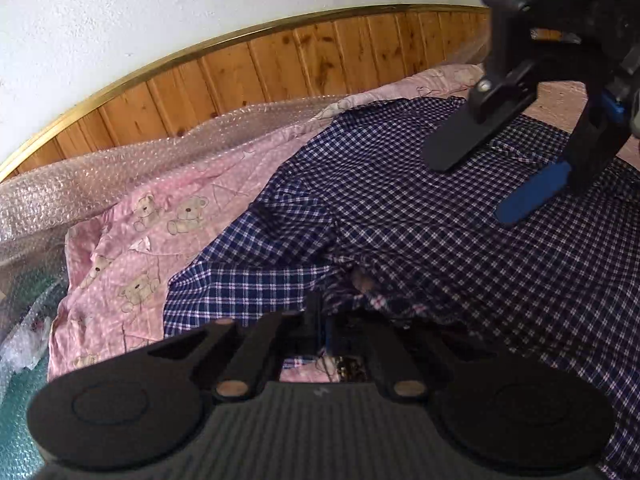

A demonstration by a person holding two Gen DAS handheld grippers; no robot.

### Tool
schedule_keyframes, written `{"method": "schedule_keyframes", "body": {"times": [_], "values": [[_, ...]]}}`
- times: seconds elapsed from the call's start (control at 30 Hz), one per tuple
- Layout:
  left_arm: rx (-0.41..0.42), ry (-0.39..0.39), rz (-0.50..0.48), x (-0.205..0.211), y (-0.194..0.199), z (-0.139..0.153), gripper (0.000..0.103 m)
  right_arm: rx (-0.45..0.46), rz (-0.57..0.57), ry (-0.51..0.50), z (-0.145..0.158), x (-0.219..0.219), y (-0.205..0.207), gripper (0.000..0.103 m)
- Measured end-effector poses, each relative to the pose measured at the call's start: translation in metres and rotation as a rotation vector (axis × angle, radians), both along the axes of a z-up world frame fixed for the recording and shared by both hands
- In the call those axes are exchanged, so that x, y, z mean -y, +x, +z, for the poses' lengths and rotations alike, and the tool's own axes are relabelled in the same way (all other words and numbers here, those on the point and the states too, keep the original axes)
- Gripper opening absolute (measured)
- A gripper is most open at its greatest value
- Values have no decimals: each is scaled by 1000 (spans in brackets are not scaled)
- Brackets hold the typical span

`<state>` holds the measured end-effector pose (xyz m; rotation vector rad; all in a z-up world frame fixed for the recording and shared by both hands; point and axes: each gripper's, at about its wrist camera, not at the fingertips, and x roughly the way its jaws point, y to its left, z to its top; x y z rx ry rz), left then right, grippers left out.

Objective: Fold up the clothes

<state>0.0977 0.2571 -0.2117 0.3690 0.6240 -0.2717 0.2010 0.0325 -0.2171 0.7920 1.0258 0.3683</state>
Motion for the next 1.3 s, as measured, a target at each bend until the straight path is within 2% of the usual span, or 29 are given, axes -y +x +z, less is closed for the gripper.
{"method": "schedule_keyframes", "body": {"times": [0.07, 0.17, 0.23, 0.3, 0.4, 0.5, 0.6, 0.63, 0.67, 0.7, 0.73, 0.77, 0.83, 0.9, 1.0, 1.13, 1.2, 1.3], "values": [[19, -67, 59, -15, -4, 12, 2, -30, -57, 100, -16, 0, 0, 90], [-24, -393, 182, -59, 0, 40, 3, -61, -103, 276, -34, -2, -8, 96], [-38, -515, 214, -77, -1, 52, 3, -79, -134, 392, -44, -7, -9, 98], [-36, -506, 212, -81, 0, 58, 3, -88, -161, 503, -51, -13, -9, 99], [-43, -498, 215, -84, 7, 59, 3, -74, -151, 558, -49, -29, -2, 100], [-38, -481, 215, -85, 7, 61, 3, -101, -128, 578, -53, -47, 4, 101], [-33, -466, 214, -85, 7, 62, 3, -126, -124, 539, -61, -60, 6, 98], [-33, -438, 219, -84, 7, 61, 3, -121, -117, 550, -62, -60, 5, 94], [-35, -404, 225, -82, 8, 59, 3, -109, -107, 563, -61, -59, 3, 74], [-41, -391, 219, -82, 10, 56, 3, -96, -97, 576, -61, -59, 1, 47], [-49, -393, 207, -83, 10, 54, 4, -84, -81, 568, -58, -59, 0, 36], [-56, -387, 199, -82, 9, 52, 5, -67, -61, 535, -52, -57, 0, 16], [-61, -370, 194, -79, 5, 48, 11, -14, -26, 419, -34, -51, 6, 6], [-61, -376, 206, -79, -2, 46, 28, 40, -4, 307, -12, -45, 15, 2], [-77, -417, 269, -76, -18, 43, 40, 148, 31, 156, 34, -32, 33, 1], [-206, -517, 298, -51, -44, 29, 44, 325, 69, 6, 108, 1, 53, 1], [-301, -550, 300, -28, -56, 14, 44, 389, 52, -75, 137, 35, 65, 1], [-391, -503, 368, 3, -75, -8, 43, 438, 0, -174, 167, 96, 84, 1]]}}
